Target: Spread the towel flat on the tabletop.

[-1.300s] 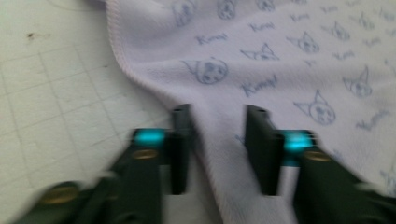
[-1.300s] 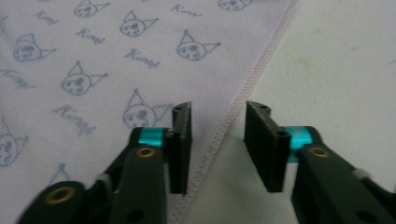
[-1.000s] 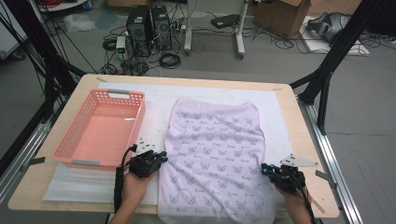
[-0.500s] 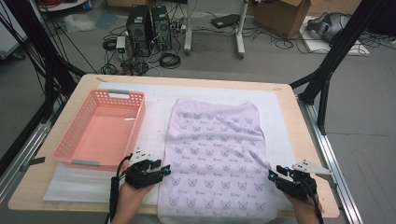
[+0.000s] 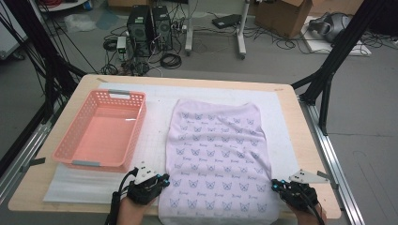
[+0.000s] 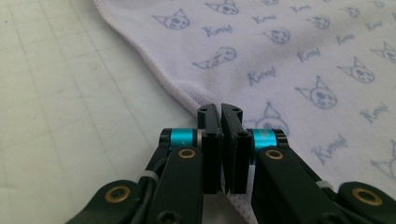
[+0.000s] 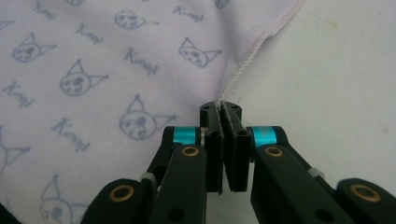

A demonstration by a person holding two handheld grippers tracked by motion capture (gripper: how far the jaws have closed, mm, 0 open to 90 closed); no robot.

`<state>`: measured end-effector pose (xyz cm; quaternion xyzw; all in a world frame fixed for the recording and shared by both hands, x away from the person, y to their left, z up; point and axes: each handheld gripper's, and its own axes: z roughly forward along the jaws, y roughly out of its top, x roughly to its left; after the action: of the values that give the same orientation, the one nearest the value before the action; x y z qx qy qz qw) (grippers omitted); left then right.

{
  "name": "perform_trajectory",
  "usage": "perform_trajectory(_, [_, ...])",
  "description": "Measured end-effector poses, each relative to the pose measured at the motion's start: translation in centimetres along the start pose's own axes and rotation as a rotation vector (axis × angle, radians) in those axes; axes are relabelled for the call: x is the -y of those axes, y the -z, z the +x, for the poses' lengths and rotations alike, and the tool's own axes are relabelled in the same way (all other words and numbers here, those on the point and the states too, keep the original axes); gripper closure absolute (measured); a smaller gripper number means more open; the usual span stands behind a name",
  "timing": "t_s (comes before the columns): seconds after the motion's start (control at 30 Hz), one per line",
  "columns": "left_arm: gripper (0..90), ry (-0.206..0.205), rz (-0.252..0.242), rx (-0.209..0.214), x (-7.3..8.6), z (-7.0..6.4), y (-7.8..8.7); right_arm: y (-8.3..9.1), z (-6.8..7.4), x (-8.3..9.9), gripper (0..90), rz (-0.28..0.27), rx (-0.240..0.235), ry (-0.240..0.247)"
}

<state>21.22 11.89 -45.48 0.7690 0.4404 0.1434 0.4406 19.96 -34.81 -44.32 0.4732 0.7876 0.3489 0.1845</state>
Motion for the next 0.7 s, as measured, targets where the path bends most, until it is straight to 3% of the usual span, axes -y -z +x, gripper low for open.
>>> perform_trajectory(0.13, [86.6,0.028,0.002,0.021,0.6,0.3,1.1,1.1,-0.1,0.9,88.0,0.005,-0.032,-0.001])
perform_trajectory(0.3, [86.5,0.029,0.013,0.047,1.6,-0.2,2.4,2.4,0.3,1.8,87.8,0.022,-0.049,0.014])
perform_trajectory(0.37, [85.2,0.039,0.016,0.058,1.9,-0.4,2.8,2.6,0.4,2.0,81.0,0.034,-0.072,0.012])
perform_trajectory(0.4, [81.3,0.043,0.015,0.058,2.0,-0.4,2.9,2.6,0.5,2.1,70.9,0.032,-0.072,0.006])
perform_trajectory(0.43, [71.5,0.055,0.009,0.07,1.9,-0.3,2.8,2.6,0.5,2.0,66.4,0.026,-0.062,-0.012])
perform_trajectory(0.5, [59.5,0.062,0.001,0.071,1.7,-0.2,2.4,2.6,0.3,1.8,63.3,-0.004,-0.059,-0.038])
perform_trajectory(0.6, [55.0,0.072,-0.01,0.084,1.4,0.1,1.8,2.3,0.6,1.3,62.1,-0.036,-0.037,-0.047])
perform_trajectory(0.7, [56.2,0.061,-0.019,0.087,0.9,0.2,1.0,1.6,1.0,0.9,60.5,-0.038,-0.016,-0.044])
